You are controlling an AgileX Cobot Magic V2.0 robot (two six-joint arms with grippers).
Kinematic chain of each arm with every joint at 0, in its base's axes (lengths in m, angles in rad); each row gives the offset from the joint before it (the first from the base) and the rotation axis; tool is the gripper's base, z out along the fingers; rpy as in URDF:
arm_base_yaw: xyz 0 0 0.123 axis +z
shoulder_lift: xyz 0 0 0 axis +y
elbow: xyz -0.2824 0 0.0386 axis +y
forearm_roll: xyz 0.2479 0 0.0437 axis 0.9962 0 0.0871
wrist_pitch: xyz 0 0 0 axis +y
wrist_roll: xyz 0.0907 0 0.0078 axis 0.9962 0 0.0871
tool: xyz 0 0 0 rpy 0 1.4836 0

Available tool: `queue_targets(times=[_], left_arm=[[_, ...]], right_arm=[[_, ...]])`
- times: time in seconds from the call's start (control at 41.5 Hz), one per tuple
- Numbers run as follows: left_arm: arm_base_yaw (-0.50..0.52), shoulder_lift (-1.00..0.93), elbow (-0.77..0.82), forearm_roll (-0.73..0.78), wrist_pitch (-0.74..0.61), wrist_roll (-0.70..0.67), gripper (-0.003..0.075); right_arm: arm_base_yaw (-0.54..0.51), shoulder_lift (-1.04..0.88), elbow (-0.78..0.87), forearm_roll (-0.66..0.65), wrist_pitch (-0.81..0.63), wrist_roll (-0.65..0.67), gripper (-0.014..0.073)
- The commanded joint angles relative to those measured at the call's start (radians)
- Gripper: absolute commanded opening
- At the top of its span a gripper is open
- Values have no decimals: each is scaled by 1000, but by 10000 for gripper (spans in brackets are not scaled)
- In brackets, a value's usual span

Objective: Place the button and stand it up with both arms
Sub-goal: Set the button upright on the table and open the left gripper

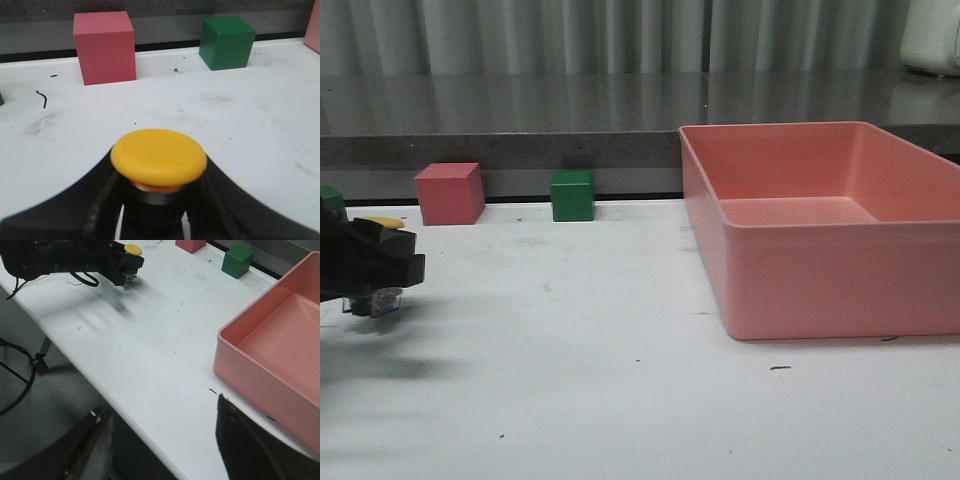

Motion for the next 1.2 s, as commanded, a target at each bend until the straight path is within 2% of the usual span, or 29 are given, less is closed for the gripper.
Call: queue_targets(times=[0.0,0.434,0.506,0.723,0.819,1.012,1.181], left_arm=[[-6,-36,-14,-3,-238,-14,150],[-6,-36,-14,-3,-238,-14,170],[-6,-36,-10,-3,-238,-14,219],[-6,-36,16,-3,-238,-14,449],[-6,-36,23,-7,-238,-14,518],[-6,-36,42,-26,-238,-14,513],[-6,-69,81,22,-238,-14,513]], right_arm=[[-6,3,-23,6,-62,-6,466],[-6,3,-23,6,-62,-6,466],[-6,3,-23,6,-62,-6,466],[-6,3,-23,6,-62,-6,466],[-6,3,-23,6,-62,-6,466],[-6,3,-23,6,-62,-6,466],[-6,3,-23,6,-62,-6,466]])
